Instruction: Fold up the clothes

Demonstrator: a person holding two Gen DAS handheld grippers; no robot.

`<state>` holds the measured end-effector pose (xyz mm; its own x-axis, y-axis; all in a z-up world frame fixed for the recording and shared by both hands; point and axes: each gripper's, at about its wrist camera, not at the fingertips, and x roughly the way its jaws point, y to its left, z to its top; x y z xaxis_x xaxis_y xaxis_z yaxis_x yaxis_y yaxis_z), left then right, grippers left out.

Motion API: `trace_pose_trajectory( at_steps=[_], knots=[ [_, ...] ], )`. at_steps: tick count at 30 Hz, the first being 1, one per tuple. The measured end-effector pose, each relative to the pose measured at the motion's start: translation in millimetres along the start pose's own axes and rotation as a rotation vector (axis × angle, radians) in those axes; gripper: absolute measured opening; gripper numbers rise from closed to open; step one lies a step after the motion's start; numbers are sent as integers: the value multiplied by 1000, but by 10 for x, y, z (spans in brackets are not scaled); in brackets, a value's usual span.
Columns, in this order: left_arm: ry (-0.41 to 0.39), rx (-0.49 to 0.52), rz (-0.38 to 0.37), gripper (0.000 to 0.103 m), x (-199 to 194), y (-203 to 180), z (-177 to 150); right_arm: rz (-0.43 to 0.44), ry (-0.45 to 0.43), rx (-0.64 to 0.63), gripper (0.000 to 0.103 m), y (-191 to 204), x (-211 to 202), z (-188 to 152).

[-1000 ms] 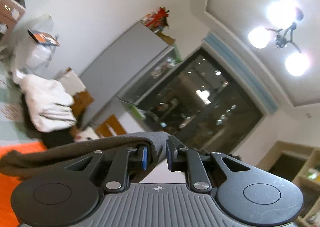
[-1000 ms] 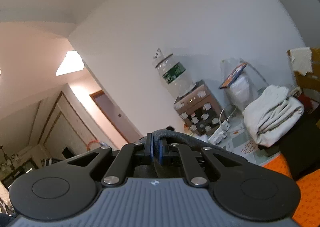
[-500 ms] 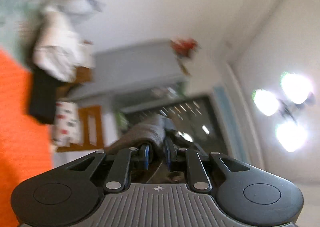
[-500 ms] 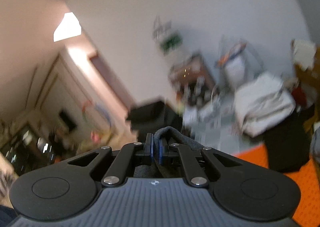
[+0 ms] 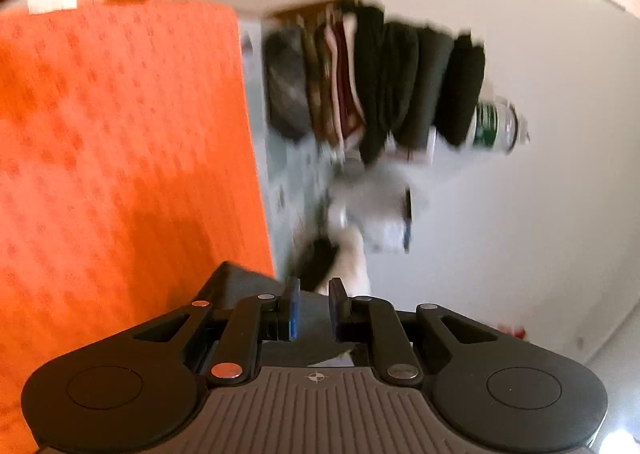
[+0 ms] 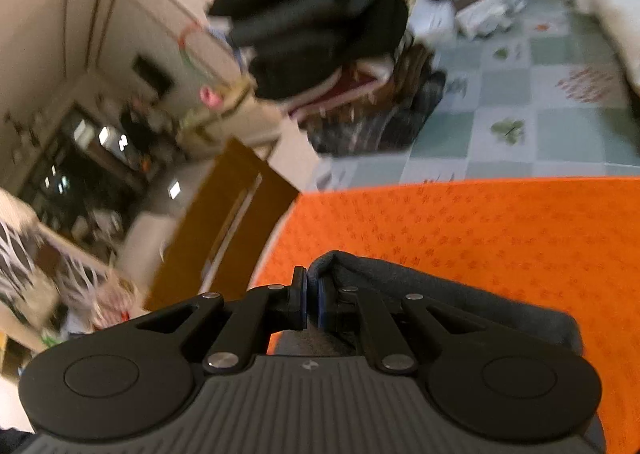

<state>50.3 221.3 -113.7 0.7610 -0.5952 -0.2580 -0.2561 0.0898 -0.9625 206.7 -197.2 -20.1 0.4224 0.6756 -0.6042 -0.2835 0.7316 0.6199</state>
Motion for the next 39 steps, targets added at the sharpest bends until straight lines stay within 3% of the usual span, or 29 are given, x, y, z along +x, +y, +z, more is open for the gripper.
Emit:
trace_pose_trajectory(
  at_steps=[5,8,11,20,25,31,39],
  knots=[
    [-56,102,70,18,-283,36,130,-67,79,-42,12,-66,532,111],
    [-45,167,114,20,-309,35,142,-80,73,-35,21,-127,511,121],
    [-11,196,142,25,-221,61,111,-104,42,-20,33,-187,305,102],
    [111,295,201,44,266,44,-24,-241,-86,-8,39,-390,-594,-222],
    [167,316,220,51,579,59,-88,-318,-147,28,43,-499,-1112,-674],
    [222,333,240,53,943,92,-177,-423,-225,118,48,-643,-1658,-1472],
    [259,348,285,54,1247,144,-295,-523,-302,308,55,-850,-2047,-2544]
  ],
)
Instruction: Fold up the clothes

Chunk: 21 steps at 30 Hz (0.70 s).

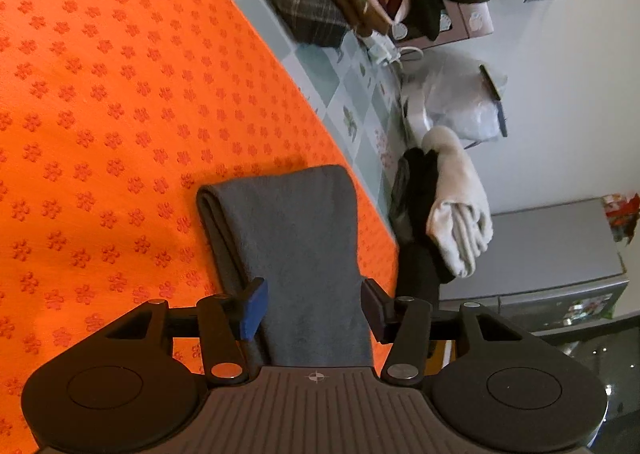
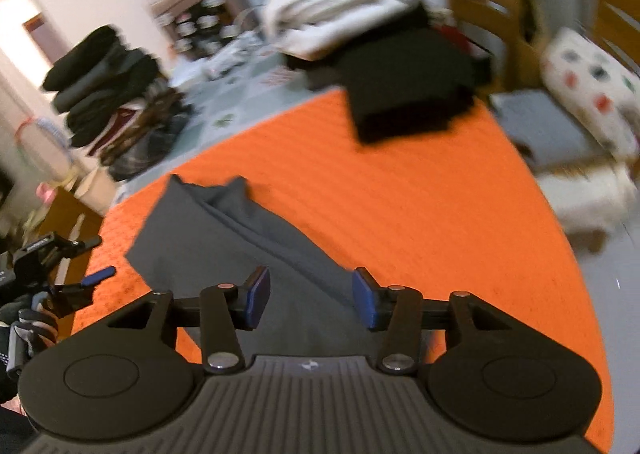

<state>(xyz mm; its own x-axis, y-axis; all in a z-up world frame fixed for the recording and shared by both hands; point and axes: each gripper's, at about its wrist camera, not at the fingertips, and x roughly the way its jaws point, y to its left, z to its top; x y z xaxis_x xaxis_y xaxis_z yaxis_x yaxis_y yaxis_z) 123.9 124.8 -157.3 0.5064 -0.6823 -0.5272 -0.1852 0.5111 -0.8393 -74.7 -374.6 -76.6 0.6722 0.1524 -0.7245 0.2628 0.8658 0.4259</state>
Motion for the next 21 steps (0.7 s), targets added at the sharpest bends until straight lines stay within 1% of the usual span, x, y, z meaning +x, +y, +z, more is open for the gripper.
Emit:
trace_pose_trajectory(
  at_steps=[4,8,10,13,17,18,19,21],
  knots=[
    [13,3,13,55,68,-17,-35,-42,15,92,62,-291,-15,-436],
    [28,18,31,57,114,-40,-86,-55,49,166,66,-468,89,-748],
    [35,21,40,57,134,-44,-113,-46,58,192,70,-520,152,-842],
    [42,21,42,58,135,-43,-155,-28,65,243,70,-579,240,-911],
    [55,19,43,58,111,-34,-214,21,67,314,69,-667,371,-906],
    [60,20,42,58,106,-34,-230,36,61,319,64,-674,391,-910],
    [65,21,41,58,101,-36,-250,49,64,333,42,-677,396,-894],
    [76,19,36,59,93,-40,-294,75,68,360,6,-681,404,-864]
  ],
)
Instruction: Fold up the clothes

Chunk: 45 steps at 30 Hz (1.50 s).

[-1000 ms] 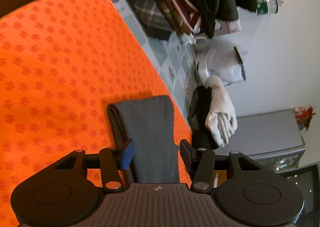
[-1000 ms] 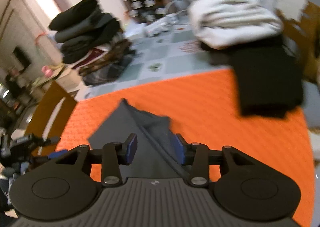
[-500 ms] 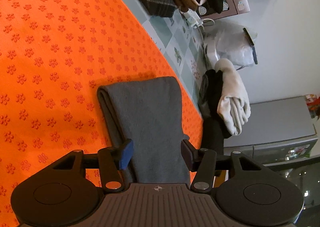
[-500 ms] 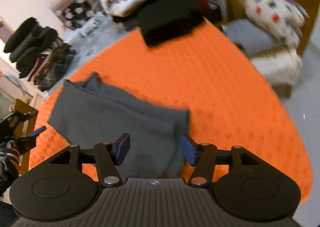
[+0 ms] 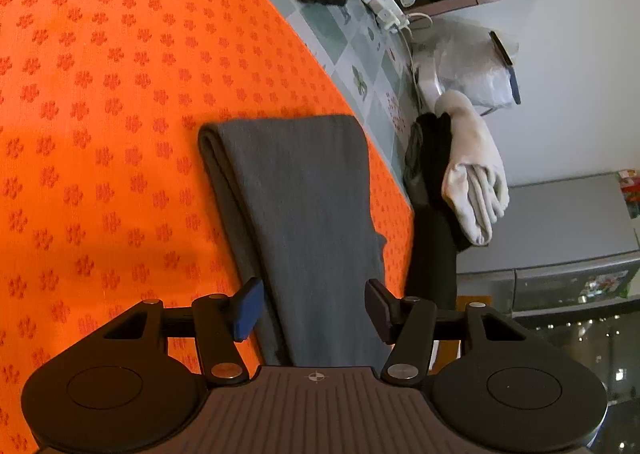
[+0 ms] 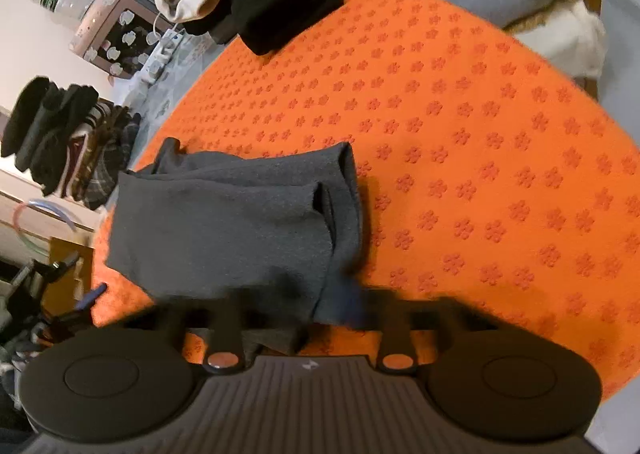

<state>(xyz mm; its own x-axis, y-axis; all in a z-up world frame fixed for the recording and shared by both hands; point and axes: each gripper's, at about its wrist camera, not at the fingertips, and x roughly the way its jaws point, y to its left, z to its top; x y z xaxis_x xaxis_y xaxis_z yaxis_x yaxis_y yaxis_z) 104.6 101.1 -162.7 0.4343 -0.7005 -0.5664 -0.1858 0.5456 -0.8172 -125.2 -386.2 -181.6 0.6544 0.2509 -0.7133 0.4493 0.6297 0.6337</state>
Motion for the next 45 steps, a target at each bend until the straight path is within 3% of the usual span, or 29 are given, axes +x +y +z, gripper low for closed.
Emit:
trace_pose_trajectory(
  at_steps=[9,17,27,38,41,42,43,45],
  knots=[
    [54,-72,-84,69,62,54,-267,244,-111,34,5,544,-564,198],
    [50,-230,-220,72,209,200,-454,336,-151,43,5,983,-761,442],
    [35,-284,-257,73,442,242,-523,376,-191,24,5,1244,-1001,547],
    [-95,-221,-290,71,572,247,-176,352,-209,32,5,1295,-1030,450],
    [-135,-219,-301,62,540,288,-31,347,-218,41,5,1280,-1047,419],
    [-145,-218,-305,50,533,302,15,345,-222,45,5,1266,-1052,408],
    [-153,-218,-310,30,526,309,57,342,-225,49,5,1252,-1056,398],
    [-164,-217,-321,7,510,310,132,334,-230,54,5,1236,-1052,380]
  ],
)
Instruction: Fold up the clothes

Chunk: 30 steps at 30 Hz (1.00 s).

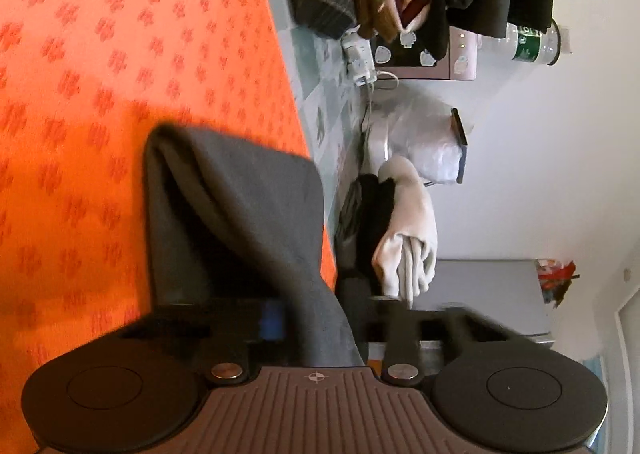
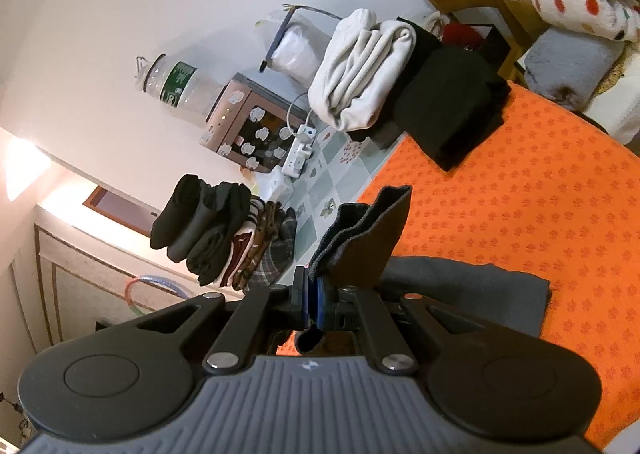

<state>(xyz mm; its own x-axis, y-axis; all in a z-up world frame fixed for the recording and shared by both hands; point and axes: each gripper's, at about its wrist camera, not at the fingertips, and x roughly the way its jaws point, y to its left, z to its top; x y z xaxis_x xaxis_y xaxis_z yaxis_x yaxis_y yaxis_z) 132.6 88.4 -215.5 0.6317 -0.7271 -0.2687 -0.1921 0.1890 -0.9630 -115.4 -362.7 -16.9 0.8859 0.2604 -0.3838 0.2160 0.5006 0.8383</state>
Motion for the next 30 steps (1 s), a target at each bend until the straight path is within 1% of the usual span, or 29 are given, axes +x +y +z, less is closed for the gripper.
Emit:
trace_pose_trajectory(
  at_steps=[5,10,12,15,16,18,20,22,25,27,29,30],
  knots=[
    [-29,2,-52,8,14,-114,192,-18,0,9,5,-76,45,-35],
    [-60,3,-101,8,50,-251,447,-20,14,3,5,-97,253,-26],
    [-74,0,-124,8,55,-298,550,-3,3,-28,5,-11,330,-14],
    [-86,18,-124,8,41,-302,683,1,-3,-98,5,92,435,-43],
    [-88,28,-113,8,36,-283,721,-9,11,-113,5,67,483,-79],
    [-87,52,-69,8,31,-202,788,-61,54,-121,5,-94,631,-195],
    [-74,72,-6,7,47,-97,834,-132,114,-120,5,-372,833,-364],
    [-56,76,46,7,52,5,863,-225,184,-113,5,-664,1055,-527],
    [-50,67,85,8,5,102,888,-297,245,-57,5,-1011,1255,-719],
    [-45,69,94,8,-13,112,913,-295,232,-50,5,-1052,1234,-776],
    [-37,93,115,10,-13,96,934,-296,222,-59,5,-1025,1199,-773],
    [-34,105,131,16,-16,81,941,-303,223,-70,6,-1007,1189,-767]
  ],
)
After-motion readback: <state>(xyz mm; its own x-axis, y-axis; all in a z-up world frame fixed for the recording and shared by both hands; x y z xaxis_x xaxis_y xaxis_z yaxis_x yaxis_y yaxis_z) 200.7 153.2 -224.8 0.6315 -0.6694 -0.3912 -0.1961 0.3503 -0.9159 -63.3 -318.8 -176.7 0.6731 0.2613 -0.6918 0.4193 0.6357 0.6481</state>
